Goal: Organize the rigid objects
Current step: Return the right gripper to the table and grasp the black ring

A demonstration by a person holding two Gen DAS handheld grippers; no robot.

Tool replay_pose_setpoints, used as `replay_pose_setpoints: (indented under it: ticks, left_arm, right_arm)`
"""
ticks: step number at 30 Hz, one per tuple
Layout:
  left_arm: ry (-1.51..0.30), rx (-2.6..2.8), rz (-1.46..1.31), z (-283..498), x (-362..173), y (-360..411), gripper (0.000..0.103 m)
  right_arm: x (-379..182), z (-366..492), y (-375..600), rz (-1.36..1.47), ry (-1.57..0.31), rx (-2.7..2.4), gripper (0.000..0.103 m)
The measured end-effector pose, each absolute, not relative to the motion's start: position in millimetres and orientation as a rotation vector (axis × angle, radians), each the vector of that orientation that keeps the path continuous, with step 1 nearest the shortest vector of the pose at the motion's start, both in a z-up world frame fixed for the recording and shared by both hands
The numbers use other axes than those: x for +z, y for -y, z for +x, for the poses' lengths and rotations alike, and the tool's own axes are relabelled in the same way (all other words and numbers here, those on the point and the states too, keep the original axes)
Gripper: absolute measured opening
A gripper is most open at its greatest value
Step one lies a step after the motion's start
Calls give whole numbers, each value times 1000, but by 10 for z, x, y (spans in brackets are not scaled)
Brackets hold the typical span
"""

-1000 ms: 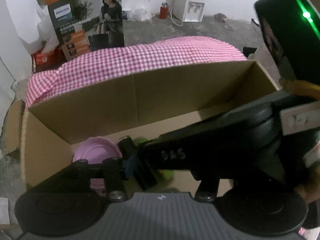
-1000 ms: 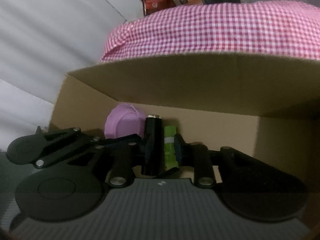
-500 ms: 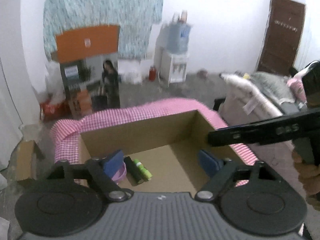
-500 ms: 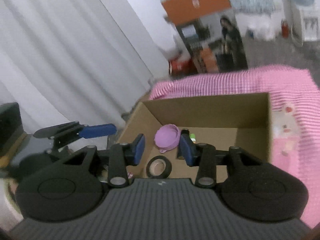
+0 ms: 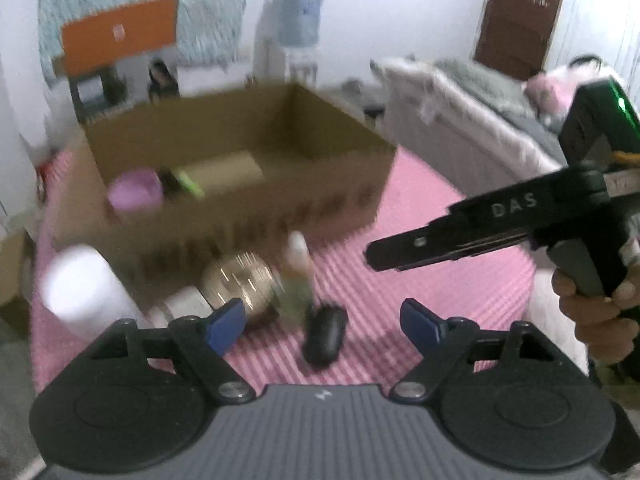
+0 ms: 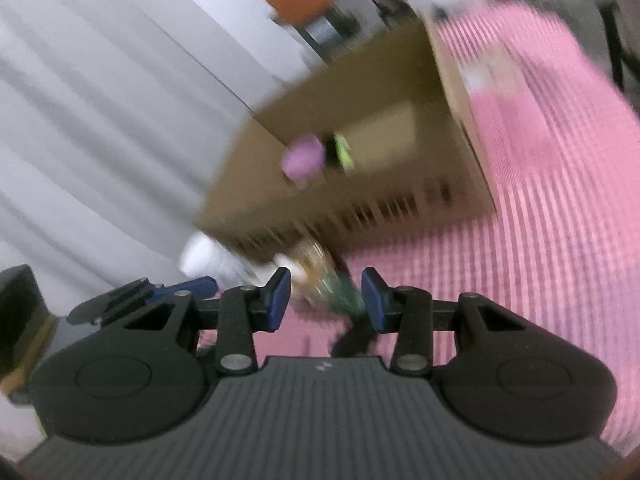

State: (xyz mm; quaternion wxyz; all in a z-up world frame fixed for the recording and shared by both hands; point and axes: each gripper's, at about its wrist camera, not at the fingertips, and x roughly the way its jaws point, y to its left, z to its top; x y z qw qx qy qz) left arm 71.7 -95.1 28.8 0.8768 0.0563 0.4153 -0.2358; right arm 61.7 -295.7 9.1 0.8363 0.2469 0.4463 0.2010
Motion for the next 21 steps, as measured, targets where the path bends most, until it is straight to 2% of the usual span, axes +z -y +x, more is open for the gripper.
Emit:
replay_pose_setpoints:
  ticks: [1, 3, 8, 9, 14, 17, 21]
  left_arm:
    - [-896, -494, 114, 748, 176, 985, 81]
    - [-939, -501, 117, 764, -15, 1027, 69]
    - [-943, -490, 188, 822, -231, 1148, 62]
    - [-937, -486, 203, 798, -252, 1164, 55]
    - [-949, -494, 199, 870, -323, 1198, 35]
    - [-943, -492, 210, 850, -327, 1168, 31]
    - [-944, -511, 207, 821, -324, 1214, 31]
  right_arm:
    - [-45, 611, 2923, 538, -976, 417, 39]
    - [-266, 624, 2859, 560, -1026, 405, 37]
    - [-510, 619, 2785, 580, -1082, 381, 32]
    - [-550, 648, 2753, 580, -1091, 375, 31]
    - [-695, 799, 2598, 582, -1118, 366, 24]
    - [-700, 860, 2548, 586, -1115, 368, 21]
    - [-700, 872, 2542, 586, -1123, 368, 19]
